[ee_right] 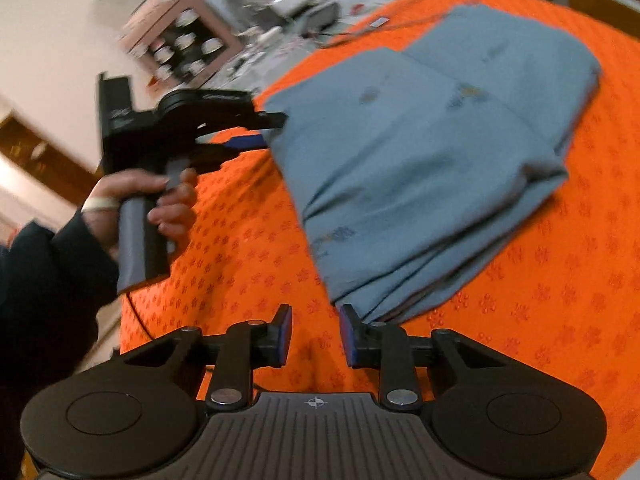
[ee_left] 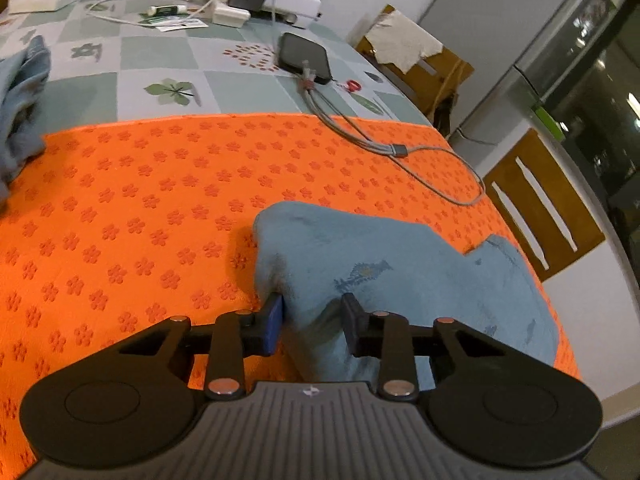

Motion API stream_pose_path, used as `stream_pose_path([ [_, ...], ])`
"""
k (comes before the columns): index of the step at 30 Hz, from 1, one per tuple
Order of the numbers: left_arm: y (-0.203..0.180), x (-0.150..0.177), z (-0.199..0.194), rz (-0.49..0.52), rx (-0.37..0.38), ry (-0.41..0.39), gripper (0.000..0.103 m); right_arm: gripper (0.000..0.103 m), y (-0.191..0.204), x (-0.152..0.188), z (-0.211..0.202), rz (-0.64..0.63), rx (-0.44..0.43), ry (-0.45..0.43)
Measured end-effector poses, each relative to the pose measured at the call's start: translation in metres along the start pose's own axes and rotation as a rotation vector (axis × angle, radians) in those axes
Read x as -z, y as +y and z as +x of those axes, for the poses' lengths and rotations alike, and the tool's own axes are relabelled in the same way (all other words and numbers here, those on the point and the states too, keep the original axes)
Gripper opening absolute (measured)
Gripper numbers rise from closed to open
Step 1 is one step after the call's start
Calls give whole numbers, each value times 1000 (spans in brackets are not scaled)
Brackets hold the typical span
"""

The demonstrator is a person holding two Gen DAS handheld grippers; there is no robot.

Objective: Fold clothes

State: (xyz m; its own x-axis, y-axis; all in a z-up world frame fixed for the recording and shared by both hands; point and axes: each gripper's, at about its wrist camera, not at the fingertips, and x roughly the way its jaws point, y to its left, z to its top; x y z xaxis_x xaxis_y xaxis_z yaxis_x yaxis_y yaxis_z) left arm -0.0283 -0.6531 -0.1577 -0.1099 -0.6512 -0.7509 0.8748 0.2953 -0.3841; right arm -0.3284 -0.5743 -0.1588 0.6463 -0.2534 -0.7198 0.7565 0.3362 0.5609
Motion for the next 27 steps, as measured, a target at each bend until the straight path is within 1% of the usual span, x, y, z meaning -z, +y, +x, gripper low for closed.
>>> stream_pose_path([
  [6, 0, -5, 3, 33, 4, 13, 36, 30, -4, -8, 14, 127, -4, -23],
  [8, 0, -7, -4, 28, 12, -14, 36, 30, -1, -13, 18, 142, -4, -28],
  [10, -1, -9, -11, 35, 24, -58, 36, 30, -1, -14, 21, 161, 16, -26],
  [11, -2, -10, -10, 44, 31, -59, 36, 26, -2, -15, 24, 179, 24, -24],
  [13, -4, -12, -8, 65, 41, -56, 36, 6, -4, -16, 28, 194, 41, -23],
  [14, -5, -11, -3, 85, 39, -44, 34, 5, -5, -16, 29, 193, 52, -22],
  [15, -7, -10, 2, 111, 34, -30, 29, 4, -6, -16, 29, 191, 52, -23],
  [16, -8, -9, 9, 141, 24, -13, 24, 3, -7, -15, 28, 189, 51, -24],
  [18, -10, -6, 16, 183, 6, -7, 18, 3, -6, -15, 22, 169, 48, -29],
  [22, -14, -3, 21, 257, -18, -10, 16, 3, 2, -15, -3, 84, 26, -42],
  [23, -15, -3, 22, 268, -21, -10, 16, 3, 5, -15, -11, 50, 32, -51],
  [27, -13, -6, 26, 258, -20, -9, 13, 2, 10, -14, -33, -55, 64, -62],
])
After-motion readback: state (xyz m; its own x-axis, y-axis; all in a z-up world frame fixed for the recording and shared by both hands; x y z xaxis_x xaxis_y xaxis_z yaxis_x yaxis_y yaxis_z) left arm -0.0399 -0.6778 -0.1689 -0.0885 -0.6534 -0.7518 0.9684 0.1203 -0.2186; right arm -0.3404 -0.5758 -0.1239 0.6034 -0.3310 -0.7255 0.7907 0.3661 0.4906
